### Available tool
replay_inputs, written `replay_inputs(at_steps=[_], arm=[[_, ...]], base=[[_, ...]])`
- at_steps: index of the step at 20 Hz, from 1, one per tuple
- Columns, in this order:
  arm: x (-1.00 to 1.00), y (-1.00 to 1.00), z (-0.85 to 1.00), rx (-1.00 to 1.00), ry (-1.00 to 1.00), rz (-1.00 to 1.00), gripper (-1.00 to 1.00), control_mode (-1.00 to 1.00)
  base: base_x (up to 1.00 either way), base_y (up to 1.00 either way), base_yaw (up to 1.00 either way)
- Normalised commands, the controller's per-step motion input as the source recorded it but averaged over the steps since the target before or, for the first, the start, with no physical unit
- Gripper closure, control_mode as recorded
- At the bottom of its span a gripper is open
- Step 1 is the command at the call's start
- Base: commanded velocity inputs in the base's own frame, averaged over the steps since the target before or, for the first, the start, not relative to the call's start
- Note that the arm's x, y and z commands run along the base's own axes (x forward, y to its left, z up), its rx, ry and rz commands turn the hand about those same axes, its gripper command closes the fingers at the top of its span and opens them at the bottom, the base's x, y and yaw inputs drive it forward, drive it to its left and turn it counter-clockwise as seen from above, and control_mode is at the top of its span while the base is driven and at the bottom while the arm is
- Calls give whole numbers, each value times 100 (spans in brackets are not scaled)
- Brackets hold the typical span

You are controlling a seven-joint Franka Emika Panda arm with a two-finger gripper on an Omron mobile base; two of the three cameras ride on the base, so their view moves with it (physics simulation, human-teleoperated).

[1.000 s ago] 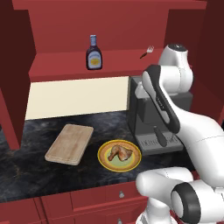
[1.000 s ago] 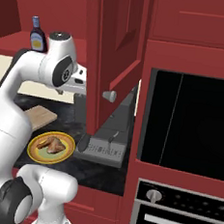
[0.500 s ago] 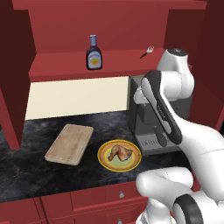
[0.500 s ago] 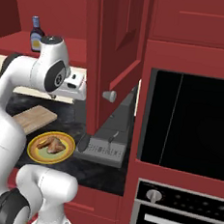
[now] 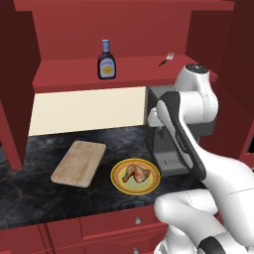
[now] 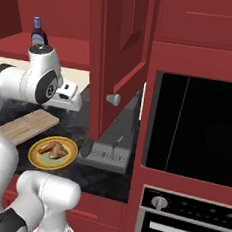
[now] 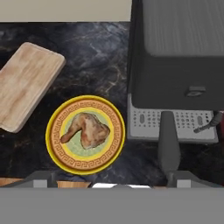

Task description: Pick the chicken drumstick from the plate and place it on the cutting board. Then pick the condiment bottle from the cabinet and place it next to the cutting board.

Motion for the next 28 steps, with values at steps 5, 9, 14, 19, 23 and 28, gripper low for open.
replay_inputs(at_steps=[5,9,14,19,23,28], arm=[[-22,16,-17,1,0,-4,-100,-100],[-23,17,-15,5,0,-4,-100,-100],[-16,14,-17,6,0,-4,-100,-100],[-12,18,-18,4,0,-5,-100,-100],[-5,20,-16,0,0,-5,-100,-100],[-3,17,-13,0,0,-5,-100,-100]], base=[[0,0,0],[0,0,0],[0,0,0],[0,0,0],[0,0,0],[0,0,0]])
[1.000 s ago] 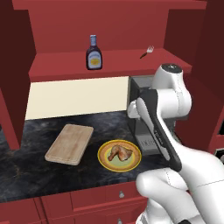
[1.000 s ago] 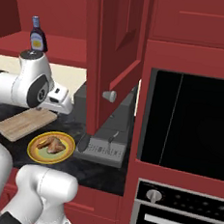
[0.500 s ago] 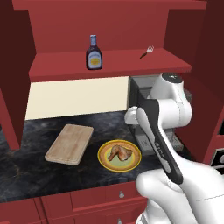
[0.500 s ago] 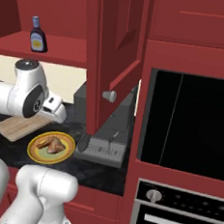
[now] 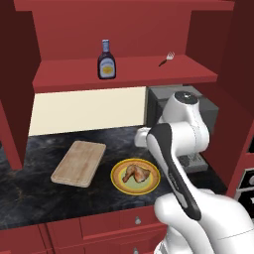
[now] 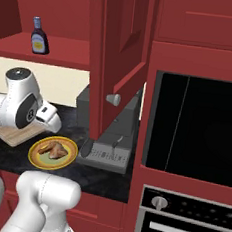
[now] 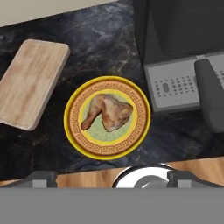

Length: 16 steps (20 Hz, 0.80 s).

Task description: Pick the chicken drumstick from the plate and place it on the cutting board. Then pick the condiment bottle from the cabinet and place it next to the cutting board.

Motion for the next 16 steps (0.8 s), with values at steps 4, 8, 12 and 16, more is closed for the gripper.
replay_inputs(at_steps=[4,8,12,16], arm=[[0,19,-9,0,0,-5,-100,-100],[0,18,-9,0,0,-5,-100,-100],[0,22,-13,0,0,-6,-100,-100],[0,11,-10,0,0,-5,-100,-100]], base=[[0,0,0],[0,0,0],[0,0,0],[0,0,0]])
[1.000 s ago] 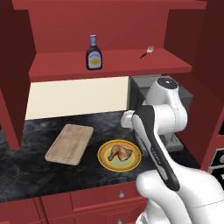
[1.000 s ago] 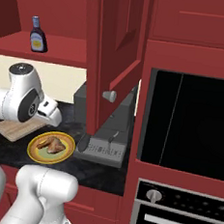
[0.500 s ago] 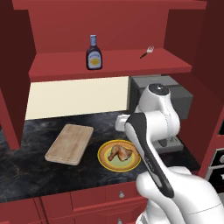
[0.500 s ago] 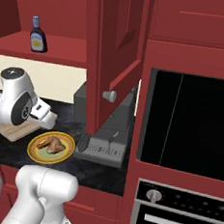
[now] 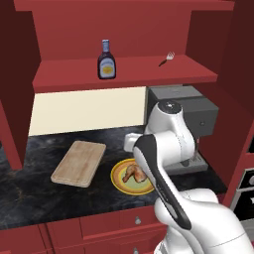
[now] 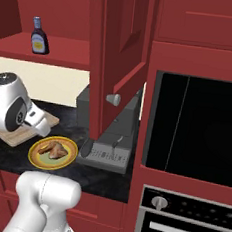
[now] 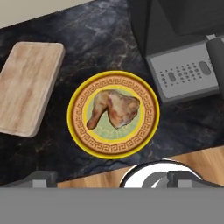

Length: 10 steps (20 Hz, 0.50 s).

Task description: Pick the chicken drumstick from the plate and place it on the cutting board. Then pick the condiment bottle from the cabinet and place it next to the cutting board.

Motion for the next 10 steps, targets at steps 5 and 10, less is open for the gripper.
replay_inputs(at_steps=[5,10], arm=[[0,2,-10,0,0,-5,-100,-100],[-2,0,-20,0,0,-5,-100,-100]], base=[[0,0,0],[0,0,0]])
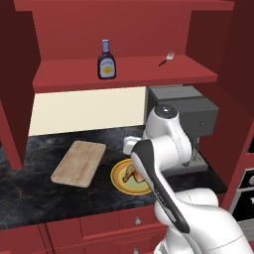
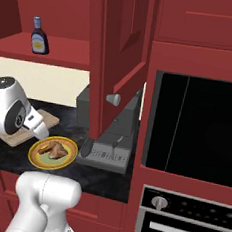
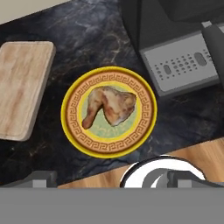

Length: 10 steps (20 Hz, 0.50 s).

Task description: Pick the chicken drumstick from the plate and place it on the cutting board. Then pick the condiment bottle from the cabinet and place it next to the cutting board.

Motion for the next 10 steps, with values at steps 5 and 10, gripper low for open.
replay_inputs(at_steps=[5,10], arm=[[-1,3,-24,1,1,-5,-100,-100],[0,5,-22,4,3,-4,-100,-100]], base=[[0,0,0],[0,0,0]])
